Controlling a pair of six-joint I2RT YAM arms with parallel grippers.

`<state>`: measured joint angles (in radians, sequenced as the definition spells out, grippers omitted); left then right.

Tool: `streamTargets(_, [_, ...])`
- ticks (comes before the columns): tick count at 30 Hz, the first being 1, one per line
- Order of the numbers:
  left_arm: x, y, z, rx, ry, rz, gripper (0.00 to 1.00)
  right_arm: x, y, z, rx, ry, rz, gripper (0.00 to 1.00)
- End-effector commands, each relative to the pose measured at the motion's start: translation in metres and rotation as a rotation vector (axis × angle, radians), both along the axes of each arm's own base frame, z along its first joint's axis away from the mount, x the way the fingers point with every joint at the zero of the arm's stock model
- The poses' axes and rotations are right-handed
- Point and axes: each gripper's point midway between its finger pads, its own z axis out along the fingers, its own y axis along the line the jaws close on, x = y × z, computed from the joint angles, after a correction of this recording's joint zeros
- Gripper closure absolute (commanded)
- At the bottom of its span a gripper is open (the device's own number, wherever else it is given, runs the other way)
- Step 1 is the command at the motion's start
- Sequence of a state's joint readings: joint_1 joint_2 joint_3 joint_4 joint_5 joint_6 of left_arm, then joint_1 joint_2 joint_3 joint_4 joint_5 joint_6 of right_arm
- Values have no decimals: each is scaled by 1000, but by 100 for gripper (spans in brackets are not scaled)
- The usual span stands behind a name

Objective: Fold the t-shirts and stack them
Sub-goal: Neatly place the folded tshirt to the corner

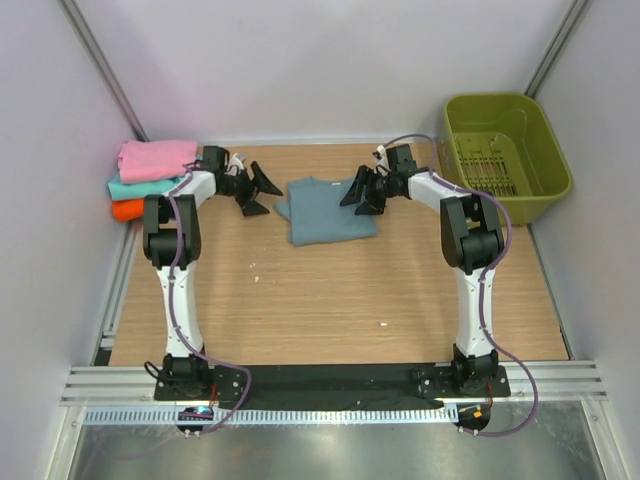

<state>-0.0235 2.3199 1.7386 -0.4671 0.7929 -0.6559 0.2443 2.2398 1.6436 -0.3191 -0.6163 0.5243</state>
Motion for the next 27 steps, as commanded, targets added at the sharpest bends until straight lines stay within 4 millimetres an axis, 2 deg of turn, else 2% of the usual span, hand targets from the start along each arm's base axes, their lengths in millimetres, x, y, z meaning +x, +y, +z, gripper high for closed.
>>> streamTargets(1, [14, -20, -16, -34, -17, -19, 21, 12, -7, -5, -51, -46, -2, 33])
streamTargets(4, [7, -47, -27, -51, 5, -69, 23, 10, -6, -12, -62, -33, 0, 33])
streamTargets(10, [-3, -81, -41, -66, 15, -126, 32, 9, -8, -13, -60, -28, -7, 33])
streamTargets(13, [0, -90, -41, -64, -11, -143, 42, 9, -6, -14, -54, -27, -11, 33])
streamTargets(16, [3, -94, -36, -61, -39, -159, 60, 12, -6, -9, -49, -40, -15, 33])
streamTargets(17, [3, -95, -35, -58, -46, -163, 72, 14, -8, -3, -51, -55, -20, 33])
streamTargets(18, [3, -95, -31, -52, -61, -172, 78, 14, -7, 0, -51, -62, -19, 33])
streamTargets(19, [5, -95, -25, -45, -78, -176, 83, 18, -8, 9, -50, -84, -23, 33])
streamTargets(20, [3, -93, -22, -34, -76, -178, 94, 19, -10, 16, -47, -98, -22, 33])
streamTargets(21, [4, -92, -9, -24, -121, -202, 99, 23, -15, 34, -44, -136, -27, 32])
streamTargets(23, [4, -88, 10, 5, -157, -232, 100, 27, -26, 55, -48, -172, -45, 32])
streamTargets(24, [4, -86, 21, 21, -185, -245, 100, 32, -41, 79, -57, -220, -78, 32])
streamTargets(26, [3, -76, 53, 69, -277, -294, 100, 32, -62, 100, -105, -273, -97, 32])
streamTargets(27, [3, -68, 60, 111, -306, -310, 100, 32, -74, 124, -133, -330, -122, 31])
